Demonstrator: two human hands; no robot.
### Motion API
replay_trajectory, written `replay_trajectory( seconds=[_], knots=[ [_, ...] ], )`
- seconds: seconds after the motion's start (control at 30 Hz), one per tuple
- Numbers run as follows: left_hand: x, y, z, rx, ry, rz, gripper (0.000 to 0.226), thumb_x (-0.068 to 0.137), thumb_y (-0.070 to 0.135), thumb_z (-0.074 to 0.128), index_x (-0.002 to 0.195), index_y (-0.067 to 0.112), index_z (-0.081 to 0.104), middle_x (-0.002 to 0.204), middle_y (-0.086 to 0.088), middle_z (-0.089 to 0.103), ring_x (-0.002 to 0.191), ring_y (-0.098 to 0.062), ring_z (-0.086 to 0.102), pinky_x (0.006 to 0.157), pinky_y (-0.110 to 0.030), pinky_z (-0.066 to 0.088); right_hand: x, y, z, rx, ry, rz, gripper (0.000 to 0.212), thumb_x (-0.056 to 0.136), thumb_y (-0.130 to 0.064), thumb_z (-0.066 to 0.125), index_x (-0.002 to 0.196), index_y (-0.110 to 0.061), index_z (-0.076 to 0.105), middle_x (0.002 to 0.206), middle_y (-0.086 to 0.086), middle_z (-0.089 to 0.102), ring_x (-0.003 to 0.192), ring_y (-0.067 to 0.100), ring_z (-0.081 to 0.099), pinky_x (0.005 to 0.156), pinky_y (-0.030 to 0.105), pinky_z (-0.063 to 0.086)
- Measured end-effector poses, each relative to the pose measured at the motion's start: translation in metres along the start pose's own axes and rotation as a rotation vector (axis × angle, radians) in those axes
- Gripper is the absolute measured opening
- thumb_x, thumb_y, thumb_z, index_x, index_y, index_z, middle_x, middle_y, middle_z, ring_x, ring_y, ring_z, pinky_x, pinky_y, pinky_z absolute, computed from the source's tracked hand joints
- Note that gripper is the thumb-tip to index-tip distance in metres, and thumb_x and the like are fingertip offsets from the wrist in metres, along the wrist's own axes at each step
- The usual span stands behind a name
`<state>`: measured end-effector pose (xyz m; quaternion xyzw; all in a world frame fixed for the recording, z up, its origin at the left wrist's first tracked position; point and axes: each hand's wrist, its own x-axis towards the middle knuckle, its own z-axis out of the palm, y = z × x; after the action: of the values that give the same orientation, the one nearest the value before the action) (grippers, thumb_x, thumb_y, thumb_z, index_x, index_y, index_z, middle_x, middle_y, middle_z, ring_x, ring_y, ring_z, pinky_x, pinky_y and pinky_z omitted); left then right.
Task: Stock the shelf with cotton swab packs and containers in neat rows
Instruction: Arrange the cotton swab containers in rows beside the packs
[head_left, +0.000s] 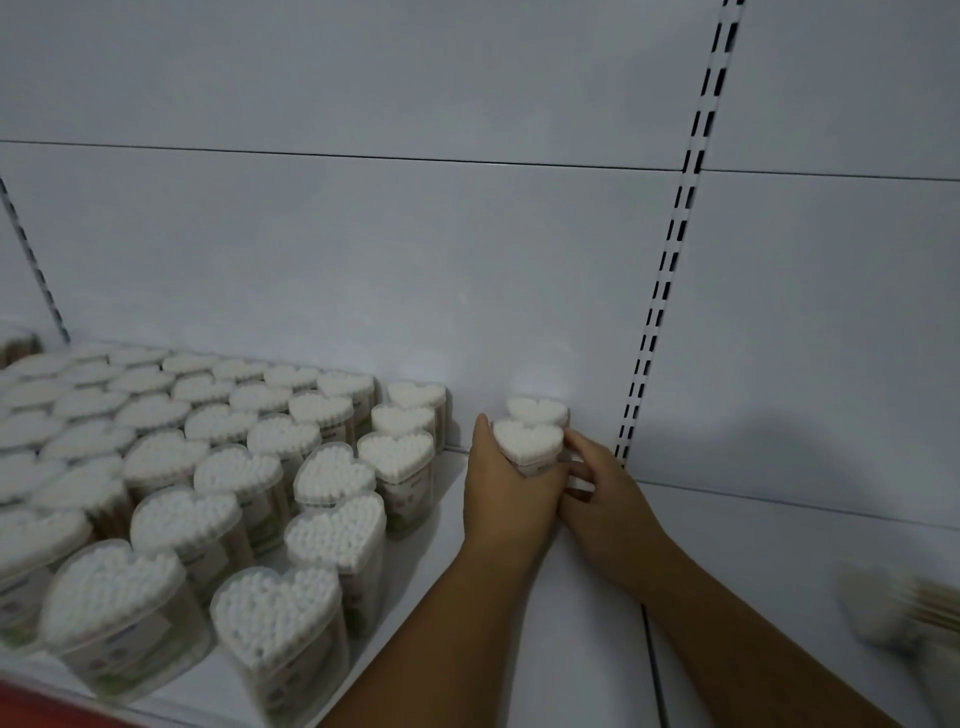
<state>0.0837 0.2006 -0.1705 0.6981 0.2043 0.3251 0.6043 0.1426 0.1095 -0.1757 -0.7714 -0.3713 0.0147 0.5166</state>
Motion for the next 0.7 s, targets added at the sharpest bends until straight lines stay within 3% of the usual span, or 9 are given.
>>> replay_trajectory(
  seconds=[0.07,0.13,0.2,0.27,0.37,0.47,0.57,0.63,0.7],
  knots=[
    [0.003,-0.001,0.0,0.03,0.01,-0.026,0.093,0.078,0.015,0.076,0.151,0.022,0.019,0.141,0.007,0.044,0.109,0.002,0.041,0.063,0.01,0.03,-0.001,-0.004,0.0,0.006,-0.025,-0.009,0.059,0.085,0.005,0.053,0.12,-0.043,0.054,0.11,-0.021,0.065,0.103,0.001,0.06,0.094,0.033,0.049],
    [0.004,-0.003,-0.001,0.058,0.024,-0.035,0.099,0.076,0.016,0.078,0.152,0.026,0.015,0.144,0.007,0.044,0.106,0.003,0.04,0.06,0.009,0.028,-0.001,-0.003,0.0,0.027,-0.039,-0.006,0.062,0.083,0.008,0.053,0.104,-0.05,0.055,0.094,-0.03,0.067,0.087,-0.004,0.063,0.082,0.022,0.05],
    [0.005,-0.002,-0.002,0.057,0.018,-0.024,0.106,0.072,0.016,0.081,0.152,0.026,0.012,0.146,0.006,0.041,0.11,0.003,0.04,0.07,0.008,0.028,0.0,-0.002,0.002,0.05,-0.01,0.024,0.056,0.083,0.006,0.055,0.111,-0.042,0.057,0.095,-0.026,0.069,0.085,-0.004,0.063,0.078,0.017,0.049],
    [0.004,0.004,-0.002,0.015,0.054,0.016,0.11,0.069,0.018,0.083,0.153,0.025,0.011,0.147,0.006,0.036,0.121,0.001,0.038,0.086,0.001,0.03,0.001,-0.003,0.002,0.064,0.085,0.097,0.041,0.085,0.002,0.057,0.117,-0.024,0.059,0.106,-0.008,0.069,0.09,0.003,0.063,0.08,0.017,0.048],
    [-0.004,0.023,-0.006,0.062,0.226,0.162,0.09,0.079,0.036,0.072,0.15,0.014,0.021,0.151,-0.005,0.031,0.137,-0.015,0.032,0.108,-0.017,0.023,-0.003,-0.023,0.003,-0.043,0.254,0.191,0.024,0.09,-0.007,0.053,0.111,-0.013,0.062,0.108,0.006,0.066,0.1,0.02,0.061,0.084,0.025,0.043],
    [-0.023,0.038,-0.003,0.091,0.273,0.467,0.068,0.084,0.045,0.052,0.143,0.017,0.031,0.146,-0.005,0.033,0.141,-0.021,0.026,0.115,-0.028,0.019,-0.008,-0.06,-0.023,-0.039,0.279,0.139,0.017,0.089,-0.013,0.055,0.103,-0.017,0.064,0.091,-0.003,0.064,0.088,0.014,0.061,0.079,0.024,0.046],
    [-0.043,0.052,0.02,0.116,-0.013,0.644,0.039,0.088,0.03,0.057,0.125,0.027,0.042,0.131,0.007,0.044,0.123,0.001,0.038,0.105,-0.008,0.025,-0.03,-0.082,-0.092,-0.137,0.16,-0.027,0.015,0.085,-0.018,0.06,0.079,-0.032,0.062,0.065,-0.02,0.059,0.063,-0.006,0.056,0.06,0.006,0.041],
    [-0.053,0.057,0.041,0.21,-0.338,0.568,0.024,0.089,0.022,0.063,0.107,0.035,0.053,0.12,0.016,0.053,0.11,0.002,0.047,0.101,-0.016,0.037,-0.059,-0.08,-0.153,-0.311,0.145,-0.023,0.021,0.086,-0.02,0.061,0.075,-0.037,0.059,0.062,-0.023,0.058,0.059,-0.011,0.053,0.055,0.003,0.037],
    [-0.062,0.059,0.059,0.302,-0.672,0.495,0.028,0.085,0.027,0.066,0.104,0.045,0.055,0.12,0.025,0.053,0.116,-0.001,0.05,0.102,-0.025,0.039,-0.093,-0.068,-0.208,-0.472,0.114,0.101,0.012,0.087,-0.025,0.064,0.082,-0.036,0.06,0.07,-0.018,0.058,0.061,-0.011,0.053,0.055,0.005,0.036]
  ],
)
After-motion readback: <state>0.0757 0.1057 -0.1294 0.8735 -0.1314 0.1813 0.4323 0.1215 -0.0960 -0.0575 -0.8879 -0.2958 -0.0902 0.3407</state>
